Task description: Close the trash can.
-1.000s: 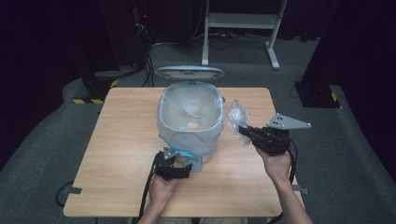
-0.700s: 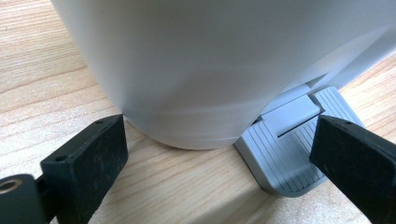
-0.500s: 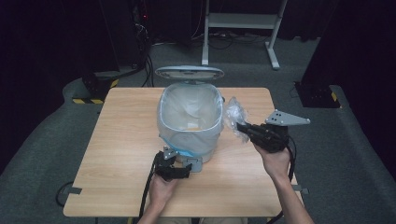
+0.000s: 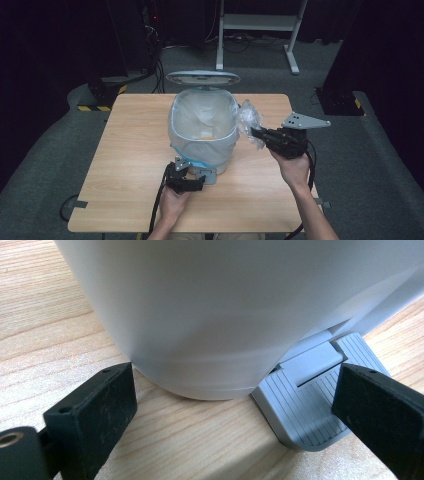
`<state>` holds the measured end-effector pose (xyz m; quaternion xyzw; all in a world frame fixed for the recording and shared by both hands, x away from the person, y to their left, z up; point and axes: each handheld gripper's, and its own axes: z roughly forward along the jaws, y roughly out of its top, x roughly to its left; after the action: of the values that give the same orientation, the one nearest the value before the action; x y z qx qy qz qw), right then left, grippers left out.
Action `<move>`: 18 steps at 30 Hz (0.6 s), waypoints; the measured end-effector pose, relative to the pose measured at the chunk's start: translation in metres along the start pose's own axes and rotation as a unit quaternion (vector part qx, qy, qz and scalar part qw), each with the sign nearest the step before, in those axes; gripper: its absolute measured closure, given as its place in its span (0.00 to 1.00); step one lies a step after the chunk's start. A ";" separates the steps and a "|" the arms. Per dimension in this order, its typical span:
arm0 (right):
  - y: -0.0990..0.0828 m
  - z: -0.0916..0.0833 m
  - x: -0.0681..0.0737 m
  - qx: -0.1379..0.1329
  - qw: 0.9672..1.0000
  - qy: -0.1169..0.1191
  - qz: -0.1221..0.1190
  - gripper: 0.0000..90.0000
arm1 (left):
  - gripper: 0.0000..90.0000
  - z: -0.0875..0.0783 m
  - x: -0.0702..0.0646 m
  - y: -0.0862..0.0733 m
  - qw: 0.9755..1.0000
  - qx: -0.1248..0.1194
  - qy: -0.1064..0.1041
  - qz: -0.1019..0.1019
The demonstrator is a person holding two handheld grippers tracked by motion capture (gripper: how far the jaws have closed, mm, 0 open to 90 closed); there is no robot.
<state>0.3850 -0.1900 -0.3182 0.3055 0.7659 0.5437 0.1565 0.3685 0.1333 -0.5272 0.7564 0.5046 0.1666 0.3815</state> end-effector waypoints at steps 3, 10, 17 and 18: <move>0.003 0.002 0.000 0.000 1.000 0.004 -0.001 0.96 | 0.05 0.000 0.000 0.000 1.000 0.000 0.000 0.000; 0.007 0.004 0.001 0.002 1.000 0.009 0.000 0.96 | 0.05 0.000 0.000 0.000 1.000 0.000 0.000 0.000; 0.013 0.006 0.001 0.002 1.000 0.015 0.001 0.96 | 0.05 0.000 0.000 0.000 1.000 0.000 0.000 0.000; 0.014 0.006 0.001 0.003 1.000 0.015 0.000 0.96 | 0.05 0.000 0.000 0.000 1.000 0.000 0.000 0.000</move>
<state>0.3919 -0.1821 -0.3075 0.2975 0.7696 0.5461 0.1445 0.3686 0.1333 -0.5272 0.7565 0.5045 0.1665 0.3815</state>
